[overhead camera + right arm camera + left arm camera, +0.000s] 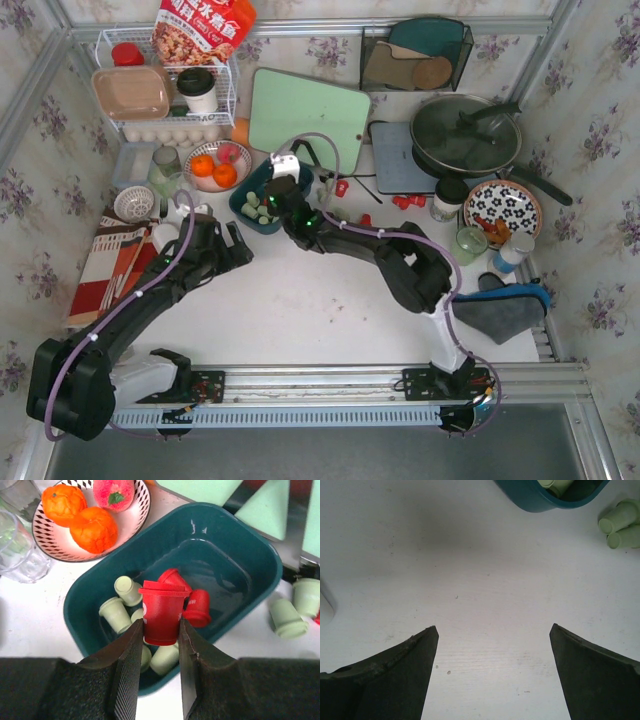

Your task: Mix the coffee capsules in the storage basket

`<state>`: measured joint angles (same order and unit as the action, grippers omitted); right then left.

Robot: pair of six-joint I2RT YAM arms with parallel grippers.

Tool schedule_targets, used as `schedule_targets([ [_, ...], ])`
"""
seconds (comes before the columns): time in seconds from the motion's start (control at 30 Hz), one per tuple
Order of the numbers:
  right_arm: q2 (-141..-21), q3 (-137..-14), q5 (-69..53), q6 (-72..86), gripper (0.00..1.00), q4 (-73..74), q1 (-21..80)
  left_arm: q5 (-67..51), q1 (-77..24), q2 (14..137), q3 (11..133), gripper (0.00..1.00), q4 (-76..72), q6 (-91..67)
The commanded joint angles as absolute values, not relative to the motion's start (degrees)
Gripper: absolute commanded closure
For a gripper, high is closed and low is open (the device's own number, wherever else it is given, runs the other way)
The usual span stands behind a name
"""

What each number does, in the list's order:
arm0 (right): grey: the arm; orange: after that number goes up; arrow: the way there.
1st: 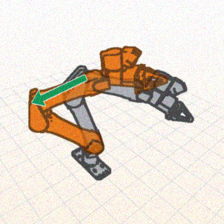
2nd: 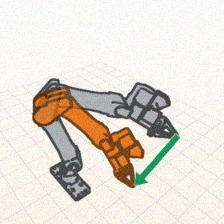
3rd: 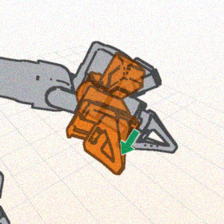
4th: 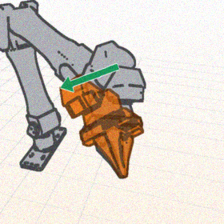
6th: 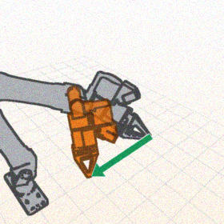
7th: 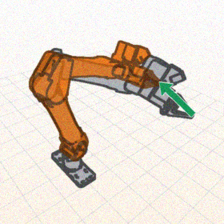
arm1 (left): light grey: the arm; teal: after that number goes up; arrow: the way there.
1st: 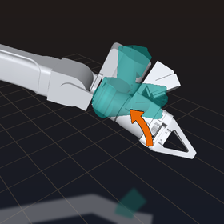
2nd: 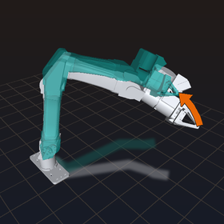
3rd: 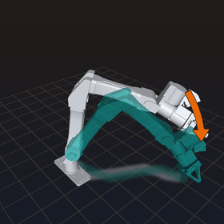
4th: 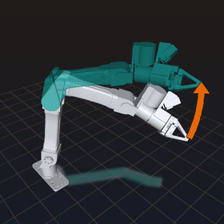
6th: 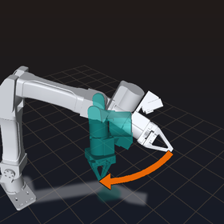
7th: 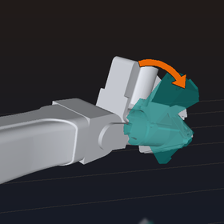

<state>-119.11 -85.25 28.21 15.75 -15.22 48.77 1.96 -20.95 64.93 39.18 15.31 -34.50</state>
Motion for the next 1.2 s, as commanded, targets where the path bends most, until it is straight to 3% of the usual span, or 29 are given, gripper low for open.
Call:
schedule_targets([
  [0.0,-124.9,-90.9,25.0,13.2,0.72,-17.5,47.6,2.2,-21.0,63.9,38.9,0.04,13.7,-34.1],
  [0.13,-128.3,-92.7,22.1,15.6,0.68,-17.9,46.6,1.8,-20.9,63.3,38.2,0.01,12.8,-34.0],
  [0.3,-129.9,-93.0,17.0,18.6,0.54,-17.6,44.9,1.1,-20.9,63.7,38.6,0.01,12.9,-33.8],
  [0.6,-125.6,-92.8,14.3,19.0,0.37,-11.6,43.5,0.0,-20.9,62.5,37.6,0.01,11.6,-33.6],
  [0.87,-111.8,-82.4,15.5,16.2,0.33,-10.8,43.5,-4.7,-21.0,61.5,36.6,0.0,8.5,-32.1],
  [1.17,-89.0,-58.4,20.4,12.4,0.31,-12.2,43.5,-5.3,-22.2,61.6,35.4,0.0,4.5,-29.2],
])
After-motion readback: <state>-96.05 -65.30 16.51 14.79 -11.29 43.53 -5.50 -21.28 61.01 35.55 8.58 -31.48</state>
